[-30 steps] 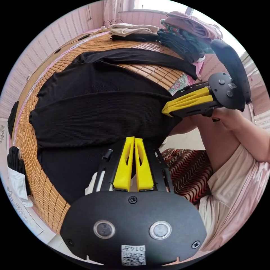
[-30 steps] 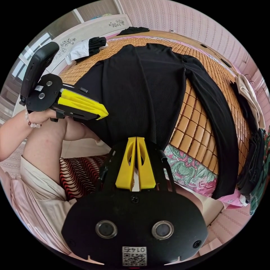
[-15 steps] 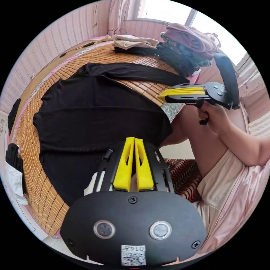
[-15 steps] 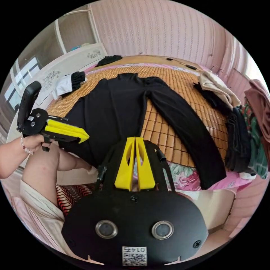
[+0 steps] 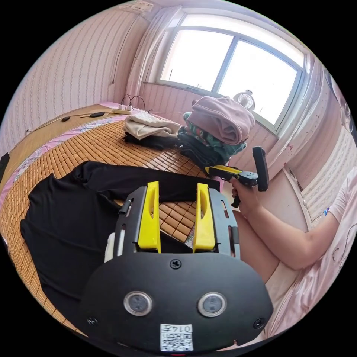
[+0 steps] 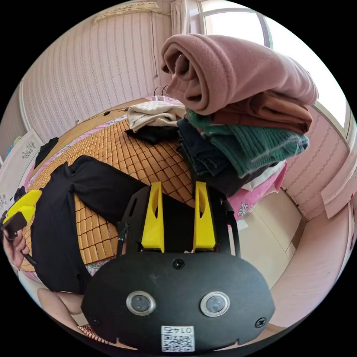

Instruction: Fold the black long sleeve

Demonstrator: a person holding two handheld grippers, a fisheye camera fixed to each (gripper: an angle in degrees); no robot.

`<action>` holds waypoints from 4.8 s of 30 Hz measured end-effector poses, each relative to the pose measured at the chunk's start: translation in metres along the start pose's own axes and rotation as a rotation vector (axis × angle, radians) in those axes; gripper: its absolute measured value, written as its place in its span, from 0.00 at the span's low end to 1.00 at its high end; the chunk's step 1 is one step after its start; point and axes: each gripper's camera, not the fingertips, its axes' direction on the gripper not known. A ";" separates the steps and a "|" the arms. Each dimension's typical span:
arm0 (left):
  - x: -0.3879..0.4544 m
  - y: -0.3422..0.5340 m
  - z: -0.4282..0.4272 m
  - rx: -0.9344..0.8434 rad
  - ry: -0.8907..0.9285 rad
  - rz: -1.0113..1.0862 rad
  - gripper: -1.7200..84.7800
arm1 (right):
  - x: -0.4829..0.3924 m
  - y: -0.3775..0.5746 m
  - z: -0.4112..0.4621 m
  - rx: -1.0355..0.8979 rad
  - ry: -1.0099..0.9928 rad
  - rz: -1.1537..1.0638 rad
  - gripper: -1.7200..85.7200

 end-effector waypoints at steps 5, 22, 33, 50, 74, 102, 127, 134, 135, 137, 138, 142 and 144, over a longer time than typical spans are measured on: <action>0.011 -0.041 0.064 -0.127 -0.024 0.066 0.17 | 0.019 -0.002 0.018 -0.037 -0.020 -0.048 0.16; 0.023 -0.106 0.223 -0.452 -0.182 0.105 0.16 | 0.034 -0.020 0.081 -0.226 -0.244 -0.146 0.12; 0.013 -0.106 0.213 -0.415 -0.119 0.082 0.05 | 0.025 -0.037 0.093 -0.236 -0.218 -0.147 0.03; -0.040 -0.102 0.103 -0.204 -0.127 -0.083 0.01 | -0.045 -0.079 0.049 0.007 -0.490 -0.200 0.01; -0.192 0.216 -0.283 -0.038 -0.167 -0.669 0.11 | -0.473 0.044 -0.067 -0.276 -0.936 -1.381 0.12; -0.255 0.215 -0.339 -0.447 -0.104 -0.548 0.02 | -0.577 0.039 -0.045 -0.425 -0.821 -1.298 0.02; -0.465 0.088 -0.366 -0.075 -0.212 -0.663 0.10 | -0.498 -0.266 0.194 -0.270 -0.617 -0.837 0.13; -0.519 0.079 -0.343 -0.135 -0.293 -0.738 0.14 | -0.491 -0.314 0.304 -0.459 -0.664 -0.579 0.14; -0.525 0.080 -0.335 -0.186 -0.304 -0.742 0.13 | -0.491 -0.314 0.311 -0.490 -0.668 -0.581 0.12; -0.533 0.083 -0.336 -0.194 -0.331 -0.752 0.10 | -0.485 -0.323 0.323 -0.530 -0.738 -0.612 0.07; -0.539 0.085 -0.339 -0.152 -0.285 -0.759 0.07 | -0.482 -0.327 0.324 -0.519 -0.734 -0.611 0.06; -0.555 0.094 -0.350 -0.038 -0.218 -0.845 0.02 | -0.455 -0.357 0.335 -0.489 -0.746 -0.572 0.04; -0.551 0.083 -0.353 -0.030 -0.284 -0.788 0.01 | -0.446 -0.368 0.338 -0.486 -0.744 -0.539 0.04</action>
